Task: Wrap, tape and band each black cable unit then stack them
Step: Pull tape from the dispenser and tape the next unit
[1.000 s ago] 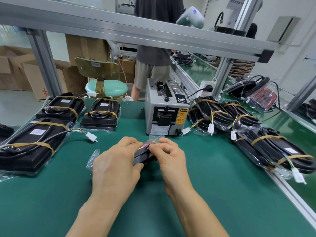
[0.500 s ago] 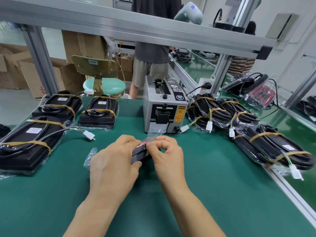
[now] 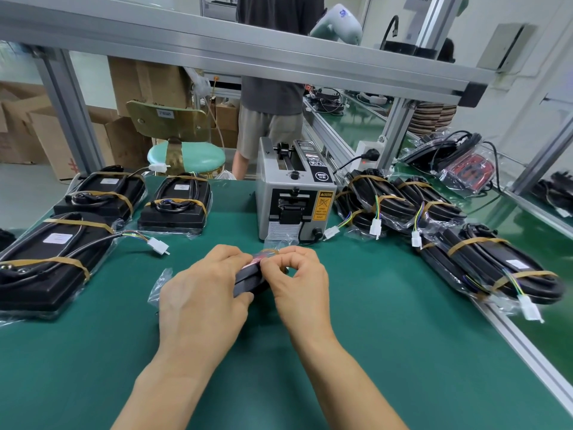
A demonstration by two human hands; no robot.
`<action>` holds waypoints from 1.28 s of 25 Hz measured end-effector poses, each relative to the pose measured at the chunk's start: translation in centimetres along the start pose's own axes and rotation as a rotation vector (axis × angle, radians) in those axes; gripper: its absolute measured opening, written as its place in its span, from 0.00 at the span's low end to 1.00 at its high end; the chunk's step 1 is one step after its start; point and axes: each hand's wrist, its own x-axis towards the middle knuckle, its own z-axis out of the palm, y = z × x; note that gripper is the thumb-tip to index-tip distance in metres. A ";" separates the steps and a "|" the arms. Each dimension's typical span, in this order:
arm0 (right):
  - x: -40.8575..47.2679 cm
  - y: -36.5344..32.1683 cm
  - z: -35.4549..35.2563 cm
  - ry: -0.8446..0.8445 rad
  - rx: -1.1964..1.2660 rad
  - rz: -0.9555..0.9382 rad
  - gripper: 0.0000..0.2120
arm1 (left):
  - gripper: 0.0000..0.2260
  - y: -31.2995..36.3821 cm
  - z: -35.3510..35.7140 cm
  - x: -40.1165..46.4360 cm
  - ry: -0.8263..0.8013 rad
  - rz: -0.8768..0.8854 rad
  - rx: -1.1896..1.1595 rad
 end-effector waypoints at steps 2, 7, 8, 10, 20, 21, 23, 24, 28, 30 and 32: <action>0.0 0.3 0.2 0.026 0.043 -0.002 0.06 | 0.16 0.0 -0.1 0.1 0.007 0.001 0.006; 0.7 1.4 -0.1 -0.001 0.349 0.131 0.10 | 0.16 -0.2 -0.1 0.4 0.025 -0.006 0.034; 0.8 1.5 -0.2 -0.017 0.365 0.128 0.11 | 0.17 -0.1 -0.2 0.4 0.031 -0.005 0.031; 1.1 1.7 -0.7 -0.072 0.350 0.094 0.14 | 0.19 0.0 -0.3 0.4 0.037 0.006 0.027; 6.2 0.4 -4.9 -0.371 -0.744 -0.522 0.07 | 0.22 -0.5 -0.5 0.2 -0.060 0.222 0.130; 6.4 0.4 -5.0 -0.359 -0.785 -0.564 0.05 | 0.22 -0.5 -0.5 0.2 -0.060 0.222 0.124; 6.7 0.3 -5.2 -0.325 -0.795 -0.627 0.05 | 0.22 -0.6 -0.4 0.2 -0.059 0.227 0.113; 6.8 0.1 -5.2 -0.319 -0.761 -0.653 0.05 | 0.22 -0.6 -0.4 0.2 -0.055 0.231 0.107; 6.7 -1.1 -4.4 -0.289 -0.763 -0.824 0.04 | 0.21 -0.7 -0.6 0.2 -0.036 0.222 0.066; 7.1 -2.1 -4.2 -0.171 -0.817 -0.847 0.05 | 0.22 -0.7 -0.7 0.1 -0.025 0.225 0.058; 7.6 -2.8 -4.6 -0.184 -0.813 -0.771 0.05 | 0.22 -0.7 -0.8 0.0 -0.019 0.226 0.057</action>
